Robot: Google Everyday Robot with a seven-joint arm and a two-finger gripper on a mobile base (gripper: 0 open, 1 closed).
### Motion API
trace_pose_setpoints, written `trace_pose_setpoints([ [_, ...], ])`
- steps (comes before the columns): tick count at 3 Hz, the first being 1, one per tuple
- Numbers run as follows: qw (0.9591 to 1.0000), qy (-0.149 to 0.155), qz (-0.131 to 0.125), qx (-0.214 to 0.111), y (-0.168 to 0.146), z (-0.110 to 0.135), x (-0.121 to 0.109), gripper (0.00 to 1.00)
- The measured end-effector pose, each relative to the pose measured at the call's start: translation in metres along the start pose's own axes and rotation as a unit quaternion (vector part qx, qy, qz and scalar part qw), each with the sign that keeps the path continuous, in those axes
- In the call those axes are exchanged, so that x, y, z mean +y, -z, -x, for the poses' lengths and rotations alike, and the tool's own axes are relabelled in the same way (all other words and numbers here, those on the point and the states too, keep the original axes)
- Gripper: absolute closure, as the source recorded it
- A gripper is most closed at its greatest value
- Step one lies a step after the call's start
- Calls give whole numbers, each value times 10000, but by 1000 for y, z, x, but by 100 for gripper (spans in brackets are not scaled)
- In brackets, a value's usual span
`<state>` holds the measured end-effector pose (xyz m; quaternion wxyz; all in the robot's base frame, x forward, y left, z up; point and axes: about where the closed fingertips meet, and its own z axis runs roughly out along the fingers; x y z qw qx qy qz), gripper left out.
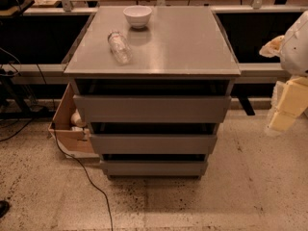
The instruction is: Open middle drawer
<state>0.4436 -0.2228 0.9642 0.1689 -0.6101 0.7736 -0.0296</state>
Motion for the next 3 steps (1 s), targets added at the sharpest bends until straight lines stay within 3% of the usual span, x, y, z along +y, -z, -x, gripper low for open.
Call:
trace_pose_setpoints([
  [1, 9994, 168, 152, -244, -37, -12, -3, 0],
  [2, 9963, 539, 425, -516, -93, -27, -4, 0],
  [3, 9897, 859, 763, -859, -161, -40, 7, 0],
])
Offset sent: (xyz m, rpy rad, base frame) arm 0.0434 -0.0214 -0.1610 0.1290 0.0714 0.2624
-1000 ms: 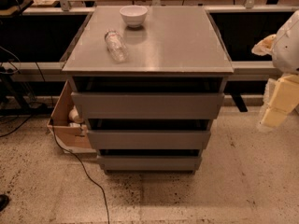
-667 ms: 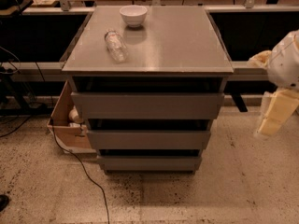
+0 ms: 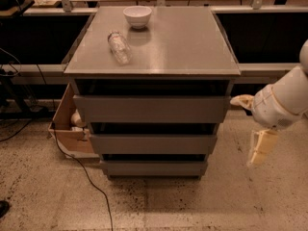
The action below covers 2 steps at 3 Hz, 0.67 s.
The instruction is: Open middle drawer
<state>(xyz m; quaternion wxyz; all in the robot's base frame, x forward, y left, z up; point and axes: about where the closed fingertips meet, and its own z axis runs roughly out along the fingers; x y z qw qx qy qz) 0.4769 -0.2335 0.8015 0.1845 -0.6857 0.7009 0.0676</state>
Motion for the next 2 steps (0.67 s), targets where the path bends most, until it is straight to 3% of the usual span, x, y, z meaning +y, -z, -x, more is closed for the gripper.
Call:
trace_pose_setpoints([
  [1, 9996, 88, 187, -214, -49, -15, 7, 0],
  [2, 9996, 88, 187, -214, -49, -15, 7, 0],
])
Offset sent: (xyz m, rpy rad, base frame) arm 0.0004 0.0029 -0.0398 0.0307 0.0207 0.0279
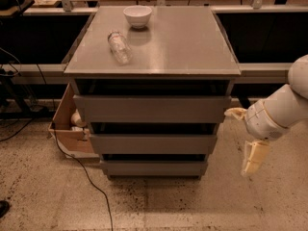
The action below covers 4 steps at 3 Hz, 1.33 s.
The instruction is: Open middle drawer
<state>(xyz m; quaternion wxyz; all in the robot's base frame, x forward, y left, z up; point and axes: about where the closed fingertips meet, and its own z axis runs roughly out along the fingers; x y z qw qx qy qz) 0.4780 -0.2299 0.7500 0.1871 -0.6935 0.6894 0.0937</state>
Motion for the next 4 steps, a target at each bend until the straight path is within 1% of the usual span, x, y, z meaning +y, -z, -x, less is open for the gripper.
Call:
trace_pose_setpoints([
  [1, 9997, -181, -104, -90, -7, 0, -3, 0],
  [2, 9981, -512, -108, -328, -72, -2, -2, 0],
  [3, 9959, -640, -388, -512, -131, -7, -20, 0],
  [4, 9924, -528, -781, -791, -183, -4, -51, 0],
])
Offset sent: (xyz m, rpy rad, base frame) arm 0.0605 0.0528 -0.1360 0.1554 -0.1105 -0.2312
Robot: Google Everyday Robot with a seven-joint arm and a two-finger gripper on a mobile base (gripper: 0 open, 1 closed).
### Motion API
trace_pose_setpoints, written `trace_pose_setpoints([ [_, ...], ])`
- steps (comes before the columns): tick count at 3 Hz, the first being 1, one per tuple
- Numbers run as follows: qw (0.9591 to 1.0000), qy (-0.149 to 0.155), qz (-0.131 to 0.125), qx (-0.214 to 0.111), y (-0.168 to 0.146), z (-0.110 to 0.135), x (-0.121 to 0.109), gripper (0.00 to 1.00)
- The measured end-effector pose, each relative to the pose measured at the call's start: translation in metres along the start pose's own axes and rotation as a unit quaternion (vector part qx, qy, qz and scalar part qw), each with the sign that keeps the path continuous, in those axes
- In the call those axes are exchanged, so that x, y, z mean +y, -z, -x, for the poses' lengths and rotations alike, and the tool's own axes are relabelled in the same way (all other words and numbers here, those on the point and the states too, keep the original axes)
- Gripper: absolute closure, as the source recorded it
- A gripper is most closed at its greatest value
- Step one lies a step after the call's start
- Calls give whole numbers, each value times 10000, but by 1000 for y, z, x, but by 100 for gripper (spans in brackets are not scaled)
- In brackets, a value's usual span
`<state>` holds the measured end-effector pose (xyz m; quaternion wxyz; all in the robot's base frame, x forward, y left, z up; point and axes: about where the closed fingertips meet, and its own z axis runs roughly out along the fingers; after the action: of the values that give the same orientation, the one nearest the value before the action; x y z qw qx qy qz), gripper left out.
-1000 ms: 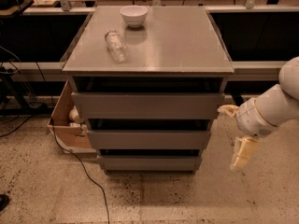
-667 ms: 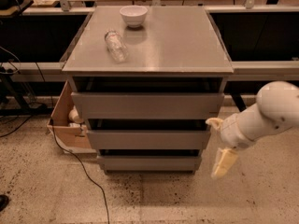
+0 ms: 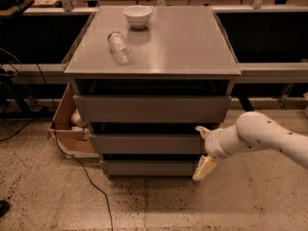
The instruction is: Open middle drawer
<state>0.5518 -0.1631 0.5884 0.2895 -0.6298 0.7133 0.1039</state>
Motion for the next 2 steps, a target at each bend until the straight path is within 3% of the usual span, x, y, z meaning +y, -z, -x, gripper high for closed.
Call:
trace_pose_setpoints([
  [1, 9975, 394, -428, -393, -104, 11, -32, 0],
  [2, 9975, 378, -433, -405, -108, 10, -32, 0],
])
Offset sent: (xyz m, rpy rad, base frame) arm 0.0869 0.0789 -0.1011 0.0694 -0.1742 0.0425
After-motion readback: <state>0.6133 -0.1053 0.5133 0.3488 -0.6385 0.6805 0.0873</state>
